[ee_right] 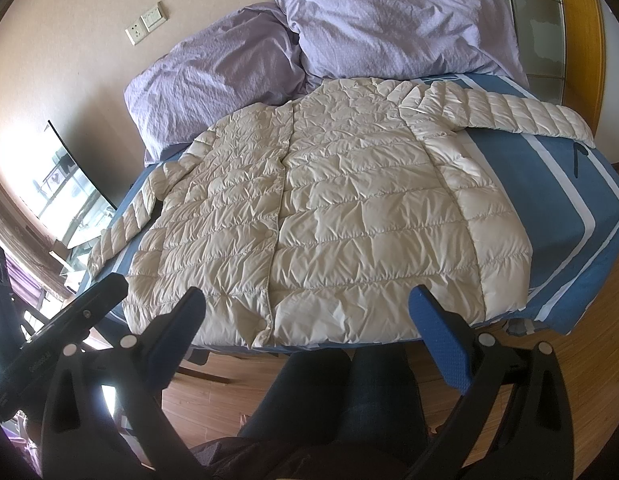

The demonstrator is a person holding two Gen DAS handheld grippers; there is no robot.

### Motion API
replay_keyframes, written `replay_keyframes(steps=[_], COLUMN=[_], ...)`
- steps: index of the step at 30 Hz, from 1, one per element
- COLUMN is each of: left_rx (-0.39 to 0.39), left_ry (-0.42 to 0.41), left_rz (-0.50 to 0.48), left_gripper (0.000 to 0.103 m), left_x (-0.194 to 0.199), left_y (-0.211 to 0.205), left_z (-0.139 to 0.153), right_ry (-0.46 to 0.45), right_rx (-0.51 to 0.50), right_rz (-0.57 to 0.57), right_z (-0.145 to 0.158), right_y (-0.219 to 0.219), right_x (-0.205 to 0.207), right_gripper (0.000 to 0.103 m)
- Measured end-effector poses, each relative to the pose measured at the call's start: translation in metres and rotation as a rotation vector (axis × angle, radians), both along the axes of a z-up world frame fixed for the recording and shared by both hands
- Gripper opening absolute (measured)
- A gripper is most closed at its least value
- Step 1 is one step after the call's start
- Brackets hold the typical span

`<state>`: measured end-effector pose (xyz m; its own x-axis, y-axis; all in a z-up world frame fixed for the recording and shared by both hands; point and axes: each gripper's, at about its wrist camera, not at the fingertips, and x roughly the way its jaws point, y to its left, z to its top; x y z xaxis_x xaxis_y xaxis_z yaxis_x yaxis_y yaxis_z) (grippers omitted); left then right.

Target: Fold large clothes

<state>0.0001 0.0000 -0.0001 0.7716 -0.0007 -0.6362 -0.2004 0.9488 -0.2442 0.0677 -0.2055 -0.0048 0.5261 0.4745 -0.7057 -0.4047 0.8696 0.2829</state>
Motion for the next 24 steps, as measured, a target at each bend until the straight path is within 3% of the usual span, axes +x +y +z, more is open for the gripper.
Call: replay_keyframes(steps=[11,24], left_rx=[-0.002,0.076], left_ry=[0.014,0.103], left_rz=[0.001,0.051], left_gripper=[0.102,0.102], left_x=[0.003,0.059], left_y=[0.000,0.021], left_z=[0.001,-0.028], right_ry=[0.009,0.021], right_rx=[-0.008,-0.040], right_rz=[-0.006,-0.118], right_z=[-0.002,-0.018], right_y=[0.000,-0.007], right_x=[0.005,0.051], right_gripper=[0.101,0.101])
